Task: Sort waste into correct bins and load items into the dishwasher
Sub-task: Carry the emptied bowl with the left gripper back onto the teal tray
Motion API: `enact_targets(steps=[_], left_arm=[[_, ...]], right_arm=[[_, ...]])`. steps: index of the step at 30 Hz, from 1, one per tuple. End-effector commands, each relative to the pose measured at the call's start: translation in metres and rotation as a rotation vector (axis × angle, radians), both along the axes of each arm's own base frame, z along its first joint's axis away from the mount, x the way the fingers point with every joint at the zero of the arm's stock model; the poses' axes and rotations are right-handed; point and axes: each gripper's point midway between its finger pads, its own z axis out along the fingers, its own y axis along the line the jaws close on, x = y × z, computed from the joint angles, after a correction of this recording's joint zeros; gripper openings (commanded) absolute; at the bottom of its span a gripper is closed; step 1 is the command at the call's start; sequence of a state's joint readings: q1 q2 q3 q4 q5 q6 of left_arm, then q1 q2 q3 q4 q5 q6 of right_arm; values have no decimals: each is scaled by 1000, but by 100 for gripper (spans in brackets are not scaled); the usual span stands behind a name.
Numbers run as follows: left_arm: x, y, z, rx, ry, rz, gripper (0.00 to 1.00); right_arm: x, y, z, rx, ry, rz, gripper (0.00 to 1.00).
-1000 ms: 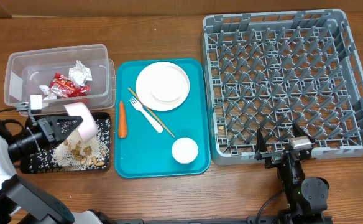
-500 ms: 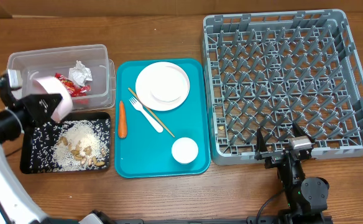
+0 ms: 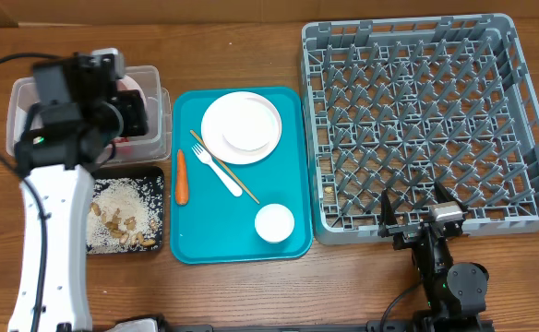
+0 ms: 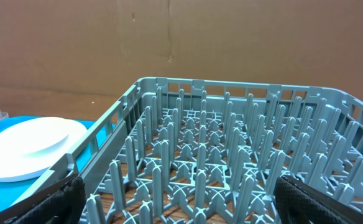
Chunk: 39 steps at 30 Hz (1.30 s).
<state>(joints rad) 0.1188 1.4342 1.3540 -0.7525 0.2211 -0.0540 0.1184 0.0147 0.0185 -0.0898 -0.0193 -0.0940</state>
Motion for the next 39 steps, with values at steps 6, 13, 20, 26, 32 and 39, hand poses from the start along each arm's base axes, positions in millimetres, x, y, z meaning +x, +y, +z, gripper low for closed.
enact_targets(steps=[6, 13, 20, 26, 32, 39], left_arm=[[27, 34, -62, 100, 140, 200, 4], [33, 24, -72, 40, 153, 165, 4], [26, 24, -77, 41, 191, 165, 4], [18, 26, -82, 57, 226, 174, 4], [32, 28, -64, 57, 148, 177, 4], [45, 17, 18, 20, -14, 139, 4]], right_arm=[[0, -1, -2, -4, -6, -5, 100], [0, -1, -2, -4, -6, -5, 100], [0, -1, -2, -4, -6, -5, 100], [0, -1, -2, -4, -6, -5, 100], [0, -1, -2, -4, -6, -5, 100], [0, -1, -2, -4, -6, -5, 100]])
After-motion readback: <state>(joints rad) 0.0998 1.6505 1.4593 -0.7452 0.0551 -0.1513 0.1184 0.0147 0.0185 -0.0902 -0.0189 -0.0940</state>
